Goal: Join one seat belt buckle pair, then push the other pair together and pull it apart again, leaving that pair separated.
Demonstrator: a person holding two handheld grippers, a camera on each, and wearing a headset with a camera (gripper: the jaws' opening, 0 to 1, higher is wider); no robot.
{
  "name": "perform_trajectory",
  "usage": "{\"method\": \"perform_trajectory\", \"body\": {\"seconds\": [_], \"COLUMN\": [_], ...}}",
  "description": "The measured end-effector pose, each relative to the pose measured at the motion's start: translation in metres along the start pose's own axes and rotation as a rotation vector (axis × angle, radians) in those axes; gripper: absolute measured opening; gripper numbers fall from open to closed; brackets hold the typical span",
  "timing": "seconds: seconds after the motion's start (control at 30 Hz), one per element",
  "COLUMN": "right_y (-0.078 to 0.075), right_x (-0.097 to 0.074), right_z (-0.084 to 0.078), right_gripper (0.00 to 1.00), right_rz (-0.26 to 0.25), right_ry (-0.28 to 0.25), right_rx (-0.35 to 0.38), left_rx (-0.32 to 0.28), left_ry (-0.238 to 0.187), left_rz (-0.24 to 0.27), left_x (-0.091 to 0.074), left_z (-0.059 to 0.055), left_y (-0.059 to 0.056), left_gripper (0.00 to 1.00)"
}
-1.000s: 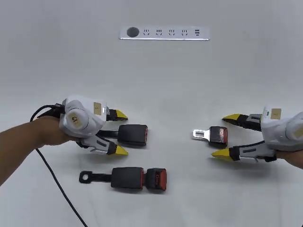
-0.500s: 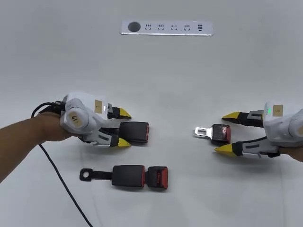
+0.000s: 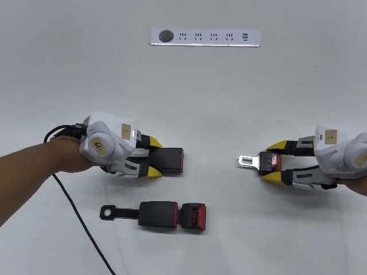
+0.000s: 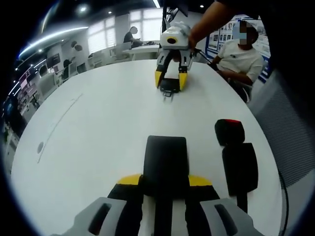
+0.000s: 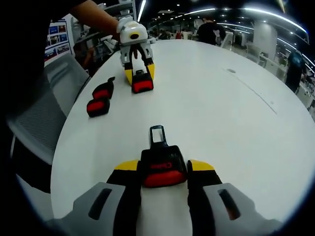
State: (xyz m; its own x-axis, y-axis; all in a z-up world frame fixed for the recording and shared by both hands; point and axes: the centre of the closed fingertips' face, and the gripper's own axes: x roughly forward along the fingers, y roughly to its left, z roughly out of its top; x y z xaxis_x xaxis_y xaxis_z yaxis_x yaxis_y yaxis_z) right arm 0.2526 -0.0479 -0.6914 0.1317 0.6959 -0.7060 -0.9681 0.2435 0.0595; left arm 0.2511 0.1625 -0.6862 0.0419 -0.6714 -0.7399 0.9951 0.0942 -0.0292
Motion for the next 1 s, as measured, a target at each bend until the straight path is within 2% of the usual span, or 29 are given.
{"method": "perform_trajectory", "body": {"seconds": [0.27,0.33,0.63,1.0], "right_y": [0.003,0.008,0.011,0.015], "right_x": [0.003,0.007,0.021,0.051], "right_z": [0.001,0.005,0.023,0.050], "right_gripper": [0.35,0.35,0.35,0.35], "right_rz": [0.023,0.039,0.038,0.051], "right_ry": [0.012,0.006,-0.017,-0.047], "right_rx": [-0.033,-0.041,-0.038,-0.050], "left_rx": [-0.023,-0.020,-0.014,-0.018], "left_ry": [0.004,0.012,0.041,0.054], "left_rz": [0.003,0.000,0.002,0.002], "left_x": [0.001,0.001,0.003,0.005], "left_z": [-0.002,-0.002,-0.003,-0.001], "left_y": [0.001,0.001,0.001,0.001], "left_gripper": [0.34,0.34,0.34,0.33]}}
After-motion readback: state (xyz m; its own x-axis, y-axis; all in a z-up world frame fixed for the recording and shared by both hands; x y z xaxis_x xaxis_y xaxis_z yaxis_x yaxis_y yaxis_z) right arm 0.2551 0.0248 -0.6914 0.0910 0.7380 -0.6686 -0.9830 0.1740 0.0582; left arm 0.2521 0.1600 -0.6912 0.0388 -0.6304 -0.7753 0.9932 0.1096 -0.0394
